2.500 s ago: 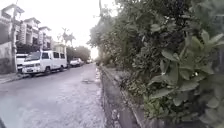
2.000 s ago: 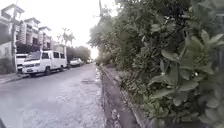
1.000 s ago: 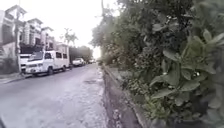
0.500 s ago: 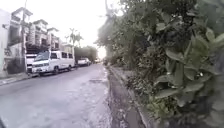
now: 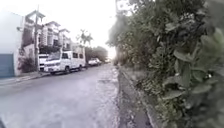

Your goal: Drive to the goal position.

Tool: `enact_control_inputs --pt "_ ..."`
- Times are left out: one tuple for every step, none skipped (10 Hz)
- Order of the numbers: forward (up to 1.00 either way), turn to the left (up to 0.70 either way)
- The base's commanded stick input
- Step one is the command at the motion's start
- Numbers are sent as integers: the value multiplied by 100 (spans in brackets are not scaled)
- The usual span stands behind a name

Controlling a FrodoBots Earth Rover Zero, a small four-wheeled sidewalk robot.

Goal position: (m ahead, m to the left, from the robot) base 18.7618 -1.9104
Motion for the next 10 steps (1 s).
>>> enact_control_inputs --pt "0 70" --pt "0 70" --pt "0 70" --pt "0 70" --pt "28 56" --pt "70 35" --pt "70 28" --pt "70 12" --pt "70 0" --pt "70 0"
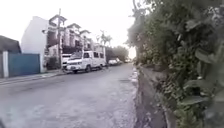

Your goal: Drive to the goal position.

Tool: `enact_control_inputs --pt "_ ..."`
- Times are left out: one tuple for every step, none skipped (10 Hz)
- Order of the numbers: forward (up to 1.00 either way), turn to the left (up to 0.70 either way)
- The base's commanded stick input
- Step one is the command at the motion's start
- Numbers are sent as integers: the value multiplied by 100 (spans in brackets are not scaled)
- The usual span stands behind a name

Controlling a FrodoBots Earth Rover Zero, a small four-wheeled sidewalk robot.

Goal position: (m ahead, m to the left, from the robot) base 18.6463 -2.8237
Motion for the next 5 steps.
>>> enact_control_inputs --pt "70 0" --pt "70 -32" --pt "70 -35" --pt "70 -17" --pt "70 0"
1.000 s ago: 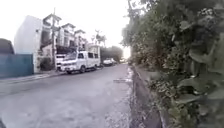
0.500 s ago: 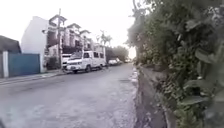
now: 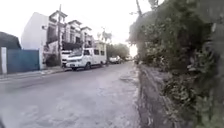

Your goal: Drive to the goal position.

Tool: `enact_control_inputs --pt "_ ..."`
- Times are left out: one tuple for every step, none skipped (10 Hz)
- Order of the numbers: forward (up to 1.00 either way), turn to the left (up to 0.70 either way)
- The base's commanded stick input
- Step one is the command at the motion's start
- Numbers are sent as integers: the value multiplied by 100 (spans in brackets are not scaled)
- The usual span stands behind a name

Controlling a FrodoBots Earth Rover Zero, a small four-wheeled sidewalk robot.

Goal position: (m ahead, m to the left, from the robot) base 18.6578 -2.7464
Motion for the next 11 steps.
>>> enact_control_inputs --pt "70 0" --pt "70 0" --pt "70 0" --pt "70 0" --pt "70 0" --pt "70 0" --pt "70 0" --pt "70 0" --pt "70 0" --pt "70 0" --pt "70 0"
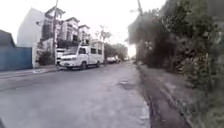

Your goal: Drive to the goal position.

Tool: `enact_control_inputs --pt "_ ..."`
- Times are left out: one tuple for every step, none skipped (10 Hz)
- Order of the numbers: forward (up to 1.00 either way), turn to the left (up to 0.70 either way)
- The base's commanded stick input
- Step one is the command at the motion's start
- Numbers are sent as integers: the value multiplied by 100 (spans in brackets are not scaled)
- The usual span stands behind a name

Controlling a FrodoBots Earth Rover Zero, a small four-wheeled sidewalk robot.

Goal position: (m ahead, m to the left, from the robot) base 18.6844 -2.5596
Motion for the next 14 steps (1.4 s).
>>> enact_control_inputs --pt "75 0" --pt "85 0" --pt "85 0" --pt "100 0" --pt "100 0" --pt "100 0" --pt "100 0" --pt "100 0" --pt "100 0" --pt "100 0" --pt "100 0" --pt "100 -15" --pt "100 -39" --pt "100 -27"
